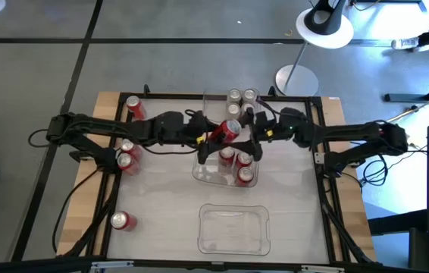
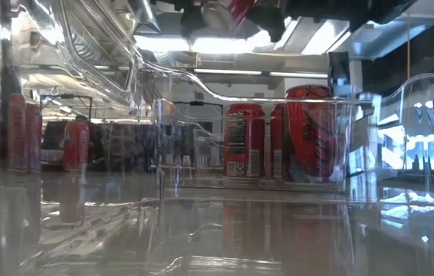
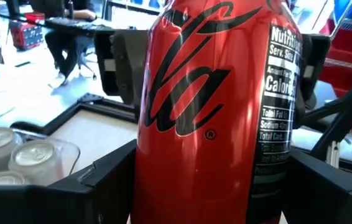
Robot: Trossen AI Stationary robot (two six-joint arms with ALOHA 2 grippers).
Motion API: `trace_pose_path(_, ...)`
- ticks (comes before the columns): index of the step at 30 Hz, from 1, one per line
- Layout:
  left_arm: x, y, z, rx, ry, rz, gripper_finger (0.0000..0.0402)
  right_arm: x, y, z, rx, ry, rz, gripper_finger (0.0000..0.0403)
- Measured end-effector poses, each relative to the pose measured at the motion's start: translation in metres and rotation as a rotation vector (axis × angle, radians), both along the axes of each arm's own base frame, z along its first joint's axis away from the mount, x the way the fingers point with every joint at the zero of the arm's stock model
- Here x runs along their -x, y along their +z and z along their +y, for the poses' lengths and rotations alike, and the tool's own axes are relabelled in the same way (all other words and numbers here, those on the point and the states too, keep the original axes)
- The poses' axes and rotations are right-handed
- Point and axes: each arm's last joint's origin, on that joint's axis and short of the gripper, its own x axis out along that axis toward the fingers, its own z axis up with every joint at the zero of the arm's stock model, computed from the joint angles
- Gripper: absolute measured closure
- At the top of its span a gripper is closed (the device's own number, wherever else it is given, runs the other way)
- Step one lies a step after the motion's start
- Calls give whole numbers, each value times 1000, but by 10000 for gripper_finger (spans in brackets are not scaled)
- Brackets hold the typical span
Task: Sort soda cans
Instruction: Put the red black soda can into the middle transparent bin
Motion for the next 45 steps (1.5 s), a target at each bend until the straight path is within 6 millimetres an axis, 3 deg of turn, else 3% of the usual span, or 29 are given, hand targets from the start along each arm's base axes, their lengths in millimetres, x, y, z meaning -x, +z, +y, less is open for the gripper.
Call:
trace_pose_path(10, -1, 1, -5, -15, -17, -14, 103, -21, 2, 3, -40, -19, -219, 43)
trace_pose_path(14, -1, 1, -6, -22, -21, -13, 103, -24, 3, 3, -37, -4, -217, 55)
trace_pose_path(19, -1, 0, -5, -20, -24, -1, 101, -24, 2, 2, -22, -4, -200, 118)
trace_pose_path(25, 2, -5, 0, -5, -5, 71, 52, -26, -4, 2, -18, -6, -138, 118)
trace_pose_path(30, 23, -2, -1, 62, 12, 184, 35, -28, -8, 4, -30, 9, -73, 118)
trace_pose_path(36, 62, 3, -7, 116, 107, 352, 32, -33, -12, 27, 1, 15, 43, 118)
trace_pose_path(41, 84, 5, -23, 88, 180, 420, 32, -38, -29, 45, 32, -86, 168, 118)
trace_pose_path(45, 89, 8, -40, 52, 184, 401, 31, -45, -45, 57, 46, -173, 236, 118)
